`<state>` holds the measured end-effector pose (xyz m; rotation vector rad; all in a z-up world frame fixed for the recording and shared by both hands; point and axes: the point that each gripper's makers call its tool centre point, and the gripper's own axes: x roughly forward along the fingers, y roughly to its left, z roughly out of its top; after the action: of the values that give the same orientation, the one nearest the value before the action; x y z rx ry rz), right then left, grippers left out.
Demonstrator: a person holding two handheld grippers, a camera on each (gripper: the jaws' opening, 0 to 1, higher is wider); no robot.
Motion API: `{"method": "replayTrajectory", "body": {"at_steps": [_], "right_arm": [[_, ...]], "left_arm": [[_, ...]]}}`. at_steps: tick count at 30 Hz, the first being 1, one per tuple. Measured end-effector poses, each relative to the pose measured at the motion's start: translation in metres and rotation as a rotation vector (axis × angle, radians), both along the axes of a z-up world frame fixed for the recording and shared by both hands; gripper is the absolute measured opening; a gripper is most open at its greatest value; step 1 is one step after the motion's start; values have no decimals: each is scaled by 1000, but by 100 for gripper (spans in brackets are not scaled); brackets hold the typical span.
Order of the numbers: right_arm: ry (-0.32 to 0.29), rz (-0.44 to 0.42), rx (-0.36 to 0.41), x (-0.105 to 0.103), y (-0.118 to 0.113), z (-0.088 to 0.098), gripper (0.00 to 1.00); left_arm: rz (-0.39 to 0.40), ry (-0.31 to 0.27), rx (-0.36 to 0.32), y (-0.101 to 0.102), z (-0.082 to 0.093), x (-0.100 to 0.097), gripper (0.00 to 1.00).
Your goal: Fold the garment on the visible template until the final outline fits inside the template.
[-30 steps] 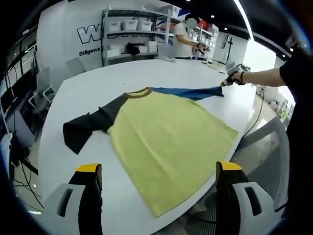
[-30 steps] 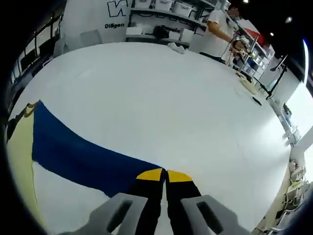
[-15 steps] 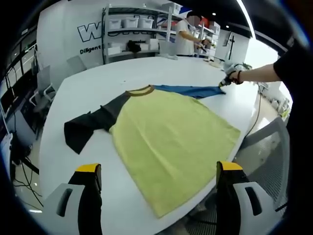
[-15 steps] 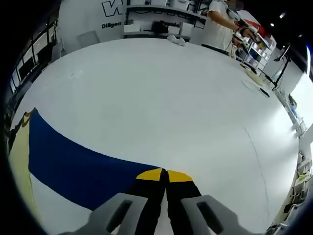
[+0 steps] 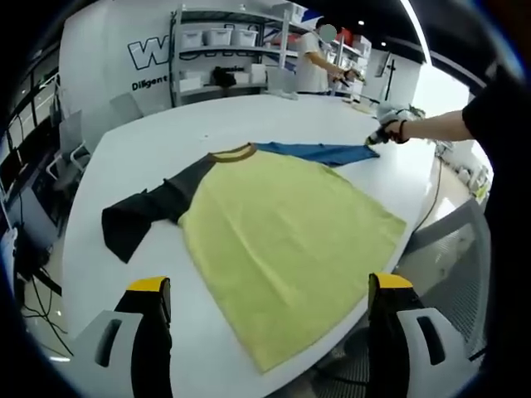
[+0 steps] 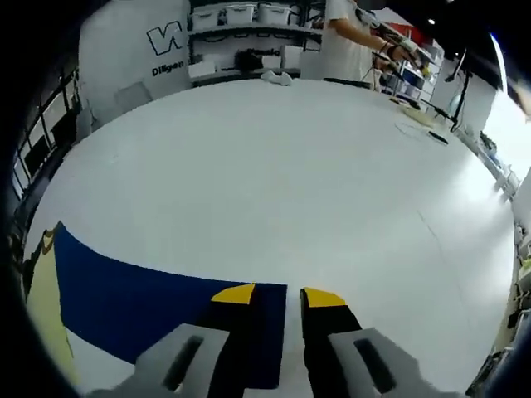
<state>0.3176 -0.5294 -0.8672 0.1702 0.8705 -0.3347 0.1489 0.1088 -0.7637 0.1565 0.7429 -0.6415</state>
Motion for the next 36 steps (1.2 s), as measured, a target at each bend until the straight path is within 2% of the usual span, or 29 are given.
{"method": "replayTrajectory", "body": {"at_steps": [2,3,5,6,8,10,11,12,13,23,26,27,29,32,36], "right_arm": [[10,33,-21,-2,0,-1,22],[17,29,-22,-11,4,1,26],[2,8,11,-11,6,2,34],[13,-12,49,-15,10,0,39],[28,-15,72,-20,14,-2,42],[22,-24,92,-21,15,-3,40],[22,-30,102,-28,20,-3,40],[11,-28,90,-30,20,-1,40],[41,-18,80,-28,21,-3,40],[87,-43,52,-54,38,0,28],[103,-43,45,-46,25,-3,26],[107,-51,46,-53,34,1,24],[112,-45,41,-54,36,2,18],[126,-36,6,-54,31,1,7],[128,-34,7,-52,29,2,2]], "left_arm": [[-5,3,-2,-1,0,0,97],[-8,5,-4,-2,0,0,97],[-10,8,-4,-2,0,-1,98],[-13,9,-2,-3,0,-1,98],[-17,9,-1,-4,1,-3,98],[-22,9,-4,-6,2,-4,98],[-23,7,-5,-6,3,-4,98],[-23,3,-10,-6,5,-4,98],[-21,0,-16,-7,6,-3,98],[-15,-11,-41,-5,9,-2,98],[-14,-9,-36,-3,8,-4,98],[-12,-8,-38,-2,9,-5,98],[-7,-8,-38,-1,9,-6,97],[-1,-5,-36,3,8,-6,97],[2,-8,-32,5,8,-6,97]]}}
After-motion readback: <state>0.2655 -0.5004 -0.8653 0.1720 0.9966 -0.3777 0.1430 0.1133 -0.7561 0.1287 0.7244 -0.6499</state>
